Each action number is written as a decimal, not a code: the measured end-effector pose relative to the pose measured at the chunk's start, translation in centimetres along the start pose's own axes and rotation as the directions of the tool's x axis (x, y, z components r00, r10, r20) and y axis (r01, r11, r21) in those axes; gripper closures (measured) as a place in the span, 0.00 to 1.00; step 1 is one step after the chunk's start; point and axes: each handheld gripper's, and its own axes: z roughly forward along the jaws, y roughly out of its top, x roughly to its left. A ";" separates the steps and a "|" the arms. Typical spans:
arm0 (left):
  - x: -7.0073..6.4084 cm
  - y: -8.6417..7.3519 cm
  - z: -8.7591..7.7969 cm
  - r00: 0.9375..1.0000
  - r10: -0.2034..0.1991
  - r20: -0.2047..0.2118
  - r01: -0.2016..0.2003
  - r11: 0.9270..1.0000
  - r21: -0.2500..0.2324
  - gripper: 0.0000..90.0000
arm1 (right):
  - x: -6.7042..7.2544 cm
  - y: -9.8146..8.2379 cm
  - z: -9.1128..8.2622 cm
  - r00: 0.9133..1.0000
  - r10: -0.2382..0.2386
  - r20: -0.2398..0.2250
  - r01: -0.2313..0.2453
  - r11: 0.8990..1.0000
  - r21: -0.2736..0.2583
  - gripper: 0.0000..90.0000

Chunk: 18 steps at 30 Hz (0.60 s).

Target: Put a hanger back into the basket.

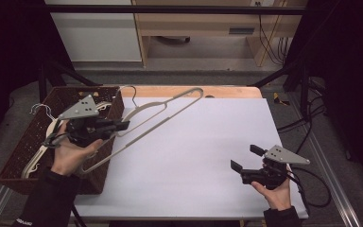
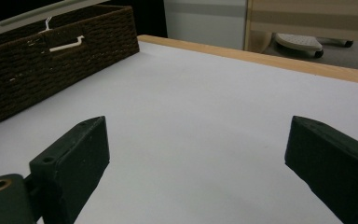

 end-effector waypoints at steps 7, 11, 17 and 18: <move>3.0 -0.8 -2.2 0.999 -0.030 -0.041 0.030 1.000 0.003 0.96 | -0.6 -0.4 -0.3 0.999 0.019 0.027 -0.019 1.000 0.006 0.04; 4.6 -1.6 -3.4 0.996 -0.041 -0.080 0.042 0.999 0.002 0.96 | -0.6 -0.6 -0.1 0.999 0.019 0.027 -0.019 1.000 0.024 0.04; 6.7 -2.7 -5.3 0.991 -0.052 -0.121 0.051 0.999 -0.008 0.96 | -0.6 -0.6 0.1 0.999 0.015 0.033 -0.016 0.999 0.029 0.04; 7.1 -3.0 -5.6 0.990 -0.056 -0.131 0.055 0.998 -0.008 0.96 | -0.7 -0.6 0.1 0.999 0.015 0.034 -0.016 0.999 0.029 0.04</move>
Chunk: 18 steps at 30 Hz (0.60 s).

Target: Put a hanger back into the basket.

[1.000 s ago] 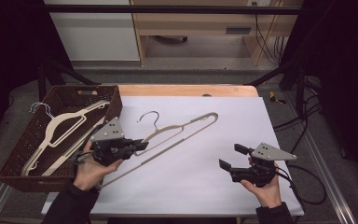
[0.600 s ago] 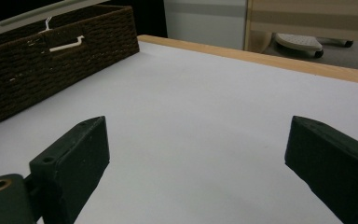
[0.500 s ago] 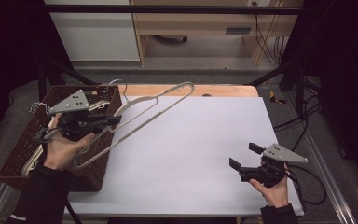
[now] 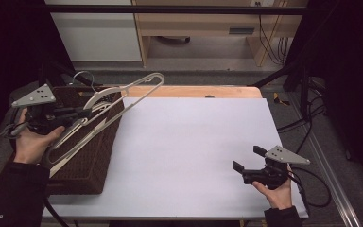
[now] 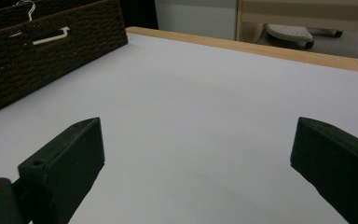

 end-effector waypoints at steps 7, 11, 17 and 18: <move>2.9 -1.8 -1.8 0.998 -0.033 -0.053 0.033 0.999 0.000 0.96 | 0.0 0.0 0.0 1.000 0.002 -0.004 -0.002 1.000 0.003 0.04; 4.3 -2.9 -2.3 0.995 -0.065 -0.080 0.065 0.998 0.007 0.96 | 0.1 0.0 0.2 1.000 0.003 0.001 -0.003 1.000 0.004 0.04; 6.4 -5.5 -3.3 0.986 -0.110 -0.126 0.114 0.993 0.025 0.96 | 0.0 -0.1 0.2 1.000 0.002 -0.008 -0.002 1.000 0.006 0.04; 6.7 -5.9 -3.4 0.983 -0.124 -0.132 0.128 0.992 0.019 0.96 | 0.0 -0.1 0.2 1.000 -0.001 -0.008 0.001 1.000 0.007 0.04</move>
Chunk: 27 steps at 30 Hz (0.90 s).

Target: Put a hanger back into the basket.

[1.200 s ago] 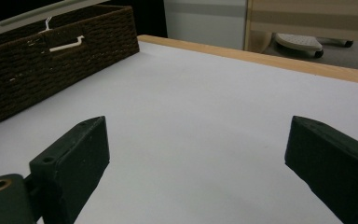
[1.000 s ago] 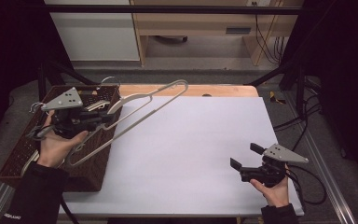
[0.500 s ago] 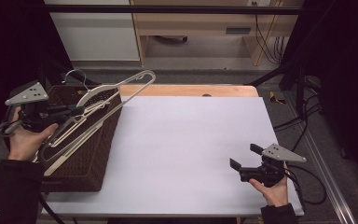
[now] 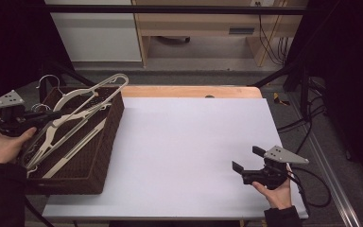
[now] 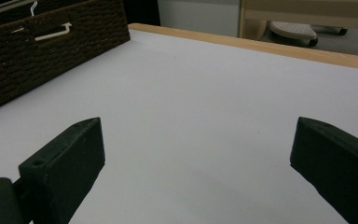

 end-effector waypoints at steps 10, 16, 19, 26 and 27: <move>1.6 -2.2 -0.5 0.999 -0.028 -0.038 0.029 0.999 0.039 0.96 | 0.0 -0.1 0.1 1.000 -0.004 -0.002 0.004 1.000 0.012 0.04; 1.8 -3.5 -0.1 0.997 -0.044 -0.058 0.049 0.994 0.094 0.96 | 0.0 -0.1 0.1 1.000 -0.004 -0.003 0.005 1.000 0.011 0.04; 1.6 -4.0 0.5 0.997 -0.056 -0.058 0.062 0.991 0.115 0.96 | 0.0 -0.2 0.1 1.000 -0.003 -0.005 0.003 1.000 0.016 0.04; 1.4 -6.0 2.5 0.993 -0.108 -0.057 0.115 0.981 0.155 0.96 | 0.0 -0.1 0.0 1.000 -0.003 -0.004 0.003 1.000 0.012 0.04; 1.4 -6.2 2.7 0.991 -0.120 -0.055 0.127 0.979 0.161 0.96 | 0.0 -0.1 0.0 1.000 -0.004 -0.002 0.004 1.000 0.013 0.04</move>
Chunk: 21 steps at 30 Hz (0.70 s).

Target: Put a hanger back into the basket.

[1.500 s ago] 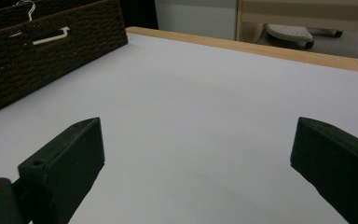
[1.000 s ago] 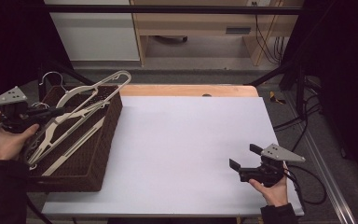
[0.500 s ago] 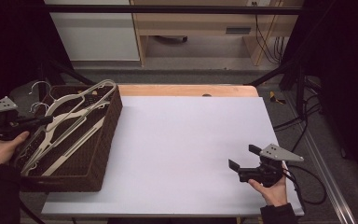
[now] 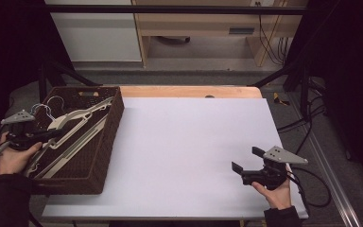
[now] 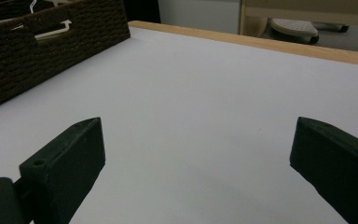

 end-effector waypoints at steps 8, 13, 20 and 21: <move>0.7 -1.4 1.3 0.993 -0.097 -0.066 0.102 0.993 0.062 0.93 | -0.1 0.0 -0.1 1.000 0.001 -0.002 -0.001 1.000 -0.002 0.04; 1.0 -1.2 1.3 0.979 -0.128 -0.157 0.143 0.986 0.089 0.90 | -0.1 -0.1 0.1 1.000 0.008 0.001 -0.008 1.000 0.004 0.04; 1.1 -1.5 1.3 0.953 -0.171 -0.250 0.200 0.975 0.098 0.58 | -0.1 -0.2 0.3 1.000 0.011 0.004 -0.011 1.000 0.004 0.04; 1.1 -1.5 1.1 0.950 -0.177 -0.256 0.205 0.975 0.088 0.56 | -0.1 -0.2 0.3 1.000 0.012 0.004 -0.012 1.000 0.005 0.04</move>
